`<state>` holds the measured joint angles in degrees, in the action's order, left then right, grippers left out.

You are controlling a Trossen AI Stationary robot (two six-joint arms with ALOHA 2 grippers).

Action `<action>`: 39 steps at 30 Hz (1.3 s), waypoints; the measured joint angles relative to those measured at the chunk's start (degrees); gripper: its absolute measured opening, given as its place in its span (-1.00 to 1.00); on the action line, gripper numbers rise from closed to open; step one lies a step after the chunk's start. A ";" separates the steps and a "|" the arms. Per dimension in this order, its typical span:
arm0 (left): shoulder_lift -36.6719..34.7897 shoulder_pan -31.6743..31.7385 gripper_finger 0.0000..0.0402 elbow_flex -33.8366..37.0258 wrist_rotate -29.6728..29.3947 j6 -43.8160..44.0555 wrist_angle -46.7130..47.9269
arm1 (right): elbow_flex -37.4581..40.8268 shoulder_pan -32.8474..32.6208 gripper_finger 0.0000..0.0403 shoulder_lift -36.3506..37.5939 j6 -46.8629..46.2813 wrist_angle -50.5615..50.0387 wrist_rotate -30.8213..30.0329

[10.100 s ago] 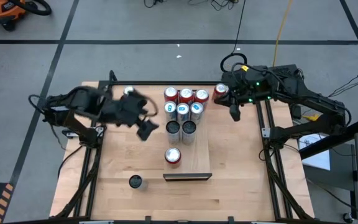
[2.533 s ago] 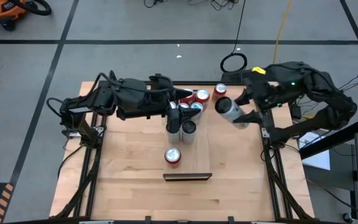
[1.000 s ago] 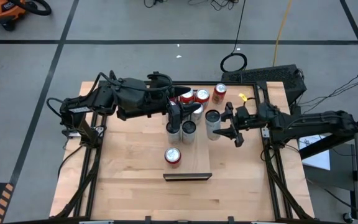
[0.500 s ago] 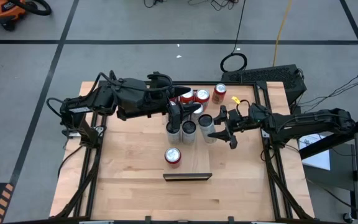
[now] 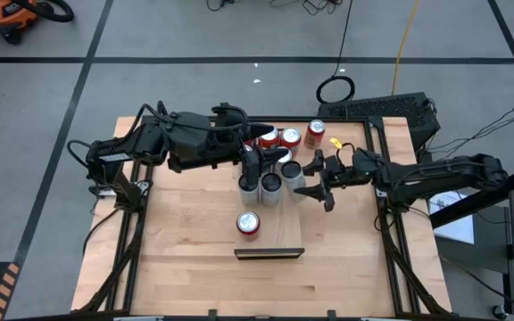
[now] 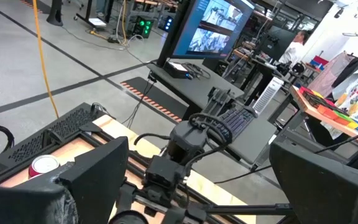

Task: Place canned beverage on shelf
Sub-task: Put the white and yellow soda can on the shelf aligned with other white and yellow soda can

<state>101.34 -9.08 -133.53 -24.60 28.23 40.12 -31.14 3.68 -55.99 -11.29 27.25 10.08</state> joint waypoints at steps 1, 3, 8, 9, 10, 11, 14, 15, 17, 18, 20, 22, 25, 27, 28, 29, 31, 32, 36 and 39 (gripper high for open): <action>0.00 0.00 0.94 -0.01 0.00 0.00 0.00 | 0.00 0.00 0.12 -0.60 0.00 1.26 0.05; 0.00 0.00 0.94 0.00 0.00 0.00 0.00 | 0.00 -0.04 0.13 -1.79 -0.03 3.82 0.38; 0.00 0.00 0.94 0.00 0.00 -0.04 0.00 | -0.02 -0.04 0.12 -4.46 -1.05 7.44 0.54; 0.00 0.00 0.94 0.00 0.00 -0.04 0.00 | -0.02 -0.04 0.12 -4.63 -1.14 7.80 0.50; 0.00 0.00 0.94 0.00 0.00 -0.04 -0.01 | -0.02 -0.04 0.11 -4.65 -1.11 7.88 0.50; 0.00 0.00 0.94 0.00 0.00 -0.04 0.00 | -0.02 -0.04 0.11 -4.65 -1.11 7.80 0.56; 0.00 0.00 0.94 0.00 0.00 -0.05 -0.02 | 0.90 -0.04 0.12 -4.82 -1.38 9.67 0.60; 0.00 0.00 0.94 0.00 0.00 -0.04 -0.02 | 1.54 -0.04 0.12 -4.82 -1.65 10.22 0.60; 0.00 0.00 0.94 0.00 0.00 -0.09 0.00 | 2.76 -0.04 0.12 -4.85 -2.38 11.27 0.56; 0.00 0.00 0.94 0.00 0.00 -0.09 0.00 | 3.30 -0.04 0.12 -4.85 -2.83 11.57 0.54; 0.00 0.00 0.94 0.00 0.01 -0.09 0.15 | 3.86 -0.04 0.13 -4.86 -3.02 11.94 0.56; 0.00 0.00 0.94 0.00 0.00 -0.09 0.72 | 3.89 -0.04 0.13 -4.85 -2.92 12.24 0.56; 0.00 0.00 0.94 0.00 0.02 -0.11 1.47 | 3.89 -0.04 0.13 -4.85 -2.49 12.31 0.58; 0.00 0.00 0.94 0.00 0.02 -0.11 1.46 | 3.89 -0.12 0.13 -4.85 -1.84 11.49 0.60; 0.00 0.00 0.94 0.00 0.02 -0.11 1.46 | 3.89 -0.29 0.13 -4.85 -1.48 11.16 0.57; 0.00 0.00 0.94 0.00 0.02 -0.11 1.46 | 3.89 -0.44 0.13 -4.85 -1.11 11.02 0.41; 0.00 0.00 0.94 0.00 0.02 -0.11 1.49 | 3.91 -0.50 0.13 -4.85 -0.75 11.01 0.36; 0.00 0.00 0.94 0.00 0.02 -0.11 1.49 | 3.91 -0.50 0.13 -4.85 -0.60 10.99 0.38; 0.00 0.00 0.94 0.00 0.02 -0.13 1.50 | 3.92 -0.52 0.13 -5.19 -0.23 10.54 0.36; 0.00 0.00 0.94 0.00 0.02 -0.17 1.53 | 3.93 -0.52 0.13 -5.57 -0.22 10.44 0.36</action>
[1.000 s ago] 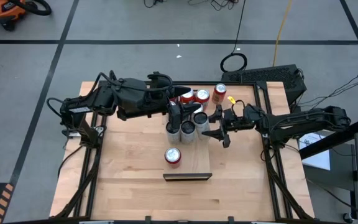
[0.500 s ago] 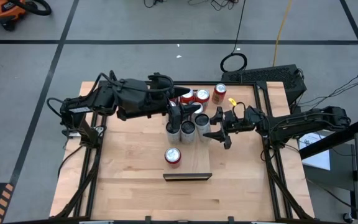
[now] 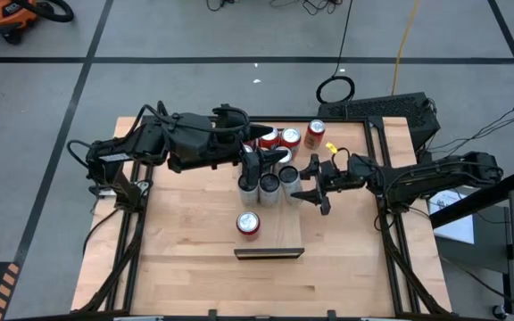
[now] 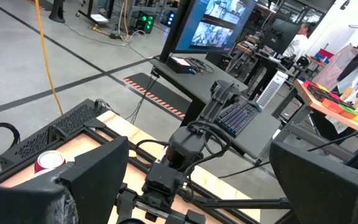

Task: Place canned beverage on shelf
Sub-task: Put the white and yellow soda can on the shelf aligned with other white and yellow soda can

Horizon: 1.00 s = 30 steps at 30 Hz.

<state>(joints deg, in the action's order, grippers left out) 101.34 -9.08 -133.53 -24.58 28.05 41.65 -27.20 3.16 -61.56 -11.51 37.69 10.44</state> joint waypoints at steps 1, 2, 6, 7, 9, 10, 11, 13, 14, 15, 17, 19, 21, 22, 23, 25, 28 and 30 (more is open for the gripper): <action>0.00 0.00 0.94 0.00 0.00 0.00 0.00 | 0.00 0.00 0.13 -0.02 0.00 -0.45 0.03; 0.00 0.00 0.94 0.00 0.00 0.00 0.00 | 0.00 -0.03 0.13 -0.02 -0.01 -0.60 0.04; 0.00 0.00 0.94 0.00 0.00 0.00 0.04 | -0.02 -0.44 0.13 -0.30 0.01 -0.63 0.08; 0.00 0.00 0.94 0.00 0.00 0.00 0.02 | -0.02 -0.57 0.13 -0.30 0.02 -0.66 0.08; 0.00 0.00 0.94 0.00 0.00 0.00 0.02 | -0.02 -0.66 0.14 -0.30 0.03 -0.74 0.11; 0.00 0.00 0.94 0.00 -0.01 0.00 0.02 | -0.02 -0.66 0.15 -0.30 0.03 -0.80 0.18; 0.00 0.00 0.94 0.00 0.00 0.00 0.02 | -0.02 -0.66 0.16 -0.30 -0.03 -0.86 0.22; 0.00 0.00 0.94 0.00 0.00 0.00 0.02 | -0.02 -0.66 0.19 -0.30 -0.06 -1.04 0.20; 0.00 0.00 0.94 0.00 0.00 0.00 0.02 | -0.04 -0.66 0.20 -0.30 -0.05 -1.19 0.20; 0.00 0.00 0.94 0.00 -0.02 0.00 0.02 | -0.06 -0.66 0.22 -0.30 0.00 -1.43 0.22; 0.00 0.00 0.94 0.00 -0.02 0.00 0.02 | -0.07 -0.66 0.25 -0.30 0.21 -1.78 0.24; 0.00 0.00 0.94 0.00 0.00 0.00 0.02 | -0.11 -0.66 0.28 -0.30 0.22 -1.98 0.26; 0.00 0.02 0.94 0.00 0.00 0.00 0.02 | -0.11 -0.66 0.30 -0.28 0.25 -2.20 0.26; 0.00 0.00 0.94 0.00 -0.02 0.00 0.02 | -0.11 -0.66 0.30 -0.29 0.23 -2.35 0.27; 0.00 0.00 0.94 0.00 -0.02 0.00 0.02 | -0.11 -0.66 0.30 -0.30 0.25 -2.51 0.28; 0.00 0.02 0.94 0.00 -0.02 0.00 0.04 | -0.11 -0.66 0.30 -0.30 0.25 -3.06 0.26; 0.00 0.00 0.94 0.00 -0.02 0.00 0.27 | -0.11 -0.66 0.30 -0.28 0.26 -3.44 0.28; 0.00 0.02 0.94 0.00 -0.02 0.00 0.88 | -0.11 -0.66 0.30 -0.30 0.26 -3.60 0.31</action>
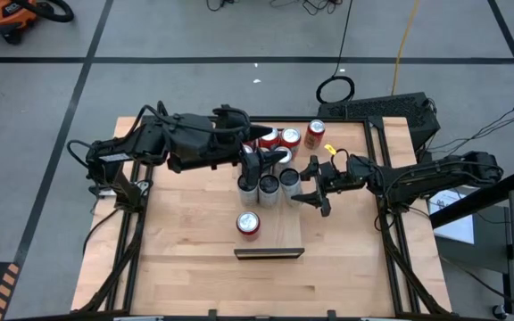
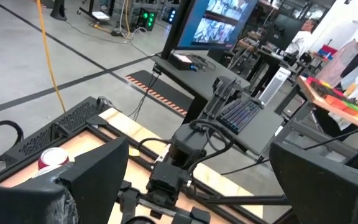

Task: Place canned beverage on shelf
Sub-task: Put the white and yellow soda can on the shelf aligned with other white and yellow soda can

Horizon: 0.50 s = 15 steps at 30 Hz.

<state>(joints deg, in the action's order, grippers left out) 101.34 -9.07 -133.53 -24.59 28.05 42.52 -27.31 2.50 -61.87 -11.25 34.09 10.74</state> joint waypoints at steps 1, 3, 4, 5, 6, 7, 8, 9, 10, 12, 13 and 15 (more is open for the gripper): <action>0.00 -0.02 0.94 0.00 0.00 0.00 0.31 | 0.00 0.00 0.30 0.00 -0.02 -0.23 0.03; 0.00 -0.02 0.94 0.00 0.00 0.02 0.30 | 0.00 0.00 0.31 0.32 0.00 -0.73 0.86; 0.00 -0.02 0.94 0.00 -0.01 0.02 0.28 | 0.00 0.00 0.31 0.37 0.03 -1.13 1.49; 0.00 -0.02 0.94 0.00 0.00 0.02 0.24 | 0.00 0.00 0.31 0.37 0.05 -1.38 1.72; 0.00 0.01 0.94 0.00 -0.01 0.00 0.24 | 0.00 -0.02 0.31 0.41 0.05 -1.60 1.89; 0.00 -0.02 0.94 0.00 -0.01 0.00 0.24 | 0.00 -0.02 0.31 0.49 0.07 -1.87 2.12; 0.00 -0.02 0.94 0.00 -0.01 0.00 0.24 | 0.00 -0.02 0.31 0.55 0.12 -2.19 2.51; 0.00 -0.02 0.94 0.00 0.00 0.00 0.24 | 0.00 0.00 0.31 0.57 0.13 -2.56 2.76; 0.00 -0.02 0.94 0.00 0.00 0.00 0.24 | 0.00 0.00 0.31 0.59 0.14 -2.97 2.81; 0.00 -0.02 0.94 0.00 -0.01 0.01 0.24 | 0.00 -0.02 0.31 0.59 0.14 -3.35 2.91; 0.00 -0.02 0.94 0.00 -0.01 0.00 0.24 | 0.00 -0.02 0.31 0.59 0.13 -3.33 2.91; 0.00 -0.02 0.94 0.00 -0.01 0.00 0.36 | 0.00 -0.02 0.31 0.57 0.10 -3.35 2.93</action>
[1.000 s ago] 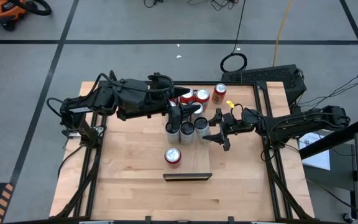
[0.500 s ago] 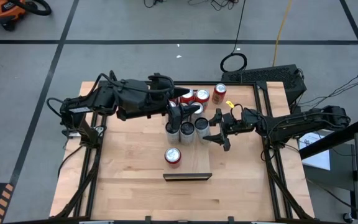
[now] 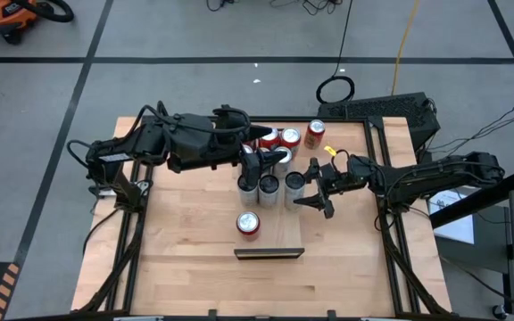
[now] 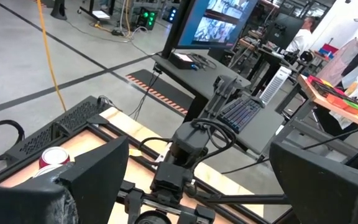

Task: Place canned beverage on shelf
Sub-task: Put the white and yellow soda can on the shelf aligned with other white and yellow soda can

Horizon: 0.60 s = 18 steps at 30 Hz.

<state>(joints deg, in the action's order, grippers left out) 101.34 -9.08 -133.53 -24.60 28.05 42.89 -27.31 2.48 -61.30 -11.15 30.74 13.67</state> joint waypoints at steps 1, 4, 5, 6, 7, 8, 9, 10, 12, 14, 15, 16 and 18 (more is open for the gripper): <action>0.00 0.00 0.94 0.00 0.02 0.00 0.07 | 0.00 0.00 0.31 0.00 0.14 -0.04 0.03; 0.00 0.00 0.94 0.00 0.00 0.00 0.07 | 0.03 0.00 0.37 -0.03 0.23 -0.24 0.11; 0.00 0.00 0.94 0.00 0.00 0.00 0.07 | 0.07 -0.02 0.40 -0.04 0.27 -0.45 0.14; 0.00 0.02 0.94 0.00 0.01 0.00 0.07 | 0.09 -0.04 0.44 -0.07 0.30 -0.56 0.12; 0.00 0.01 0.94 0.00 0.00 0.00 0.07 | 0.10 -0.04 0.49 -0.10 0.32 -0.83 0.20; 0.00 0.01 0.94 0.00 0.01 0.00 0.09 | 0.33 -0.04 0.54 -0.24 0.48 -1.67 0.13; 0.00 0.00 0.94 0.00 0.00 0.00 0.09 | 0.39 -0.02 0.58 -0.26 0.54 -2.30 0.09; 0.00 0.00 0.94 0.00 0.01 0.00 0.09 | 0.39 -0.02 0.63 -0.20 0.71 -2.08 -0.03; 0.00 0.00 0.94 0.00 0.00 0.00 0.09 | 0.27 -0.02 0.70 0.63 0.75 -0.69 -0.15; 0.00 0.00 0.94 0.00 0.02 0.00 0.14 | 0.26 -0.02 0.75 1.51 0.97 -0.80 -0.23; 0.00 0.00 0.94 0.00 0.00 0.00 0.14 | 0.26 -0.02 0.77 2.05 1.31 -1.23 -0.40; 0.00 0.00 0.94 0.00 0.01 0.00 0.13 | 0.26 -0.01 0.78 2.84 1.59 -2.11 -0.60; 0.00 0.02 0.94 0.00 -0.13 0.00 0.14 | 0.26 0.04 0.79 5.16 1.95 -4.72 -1.32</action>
<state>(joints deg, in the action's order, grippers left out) 101.34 -9.06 -133.53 -24.73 28.05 43.02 -27.05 2.52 -56.14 -9.19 26.03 12.35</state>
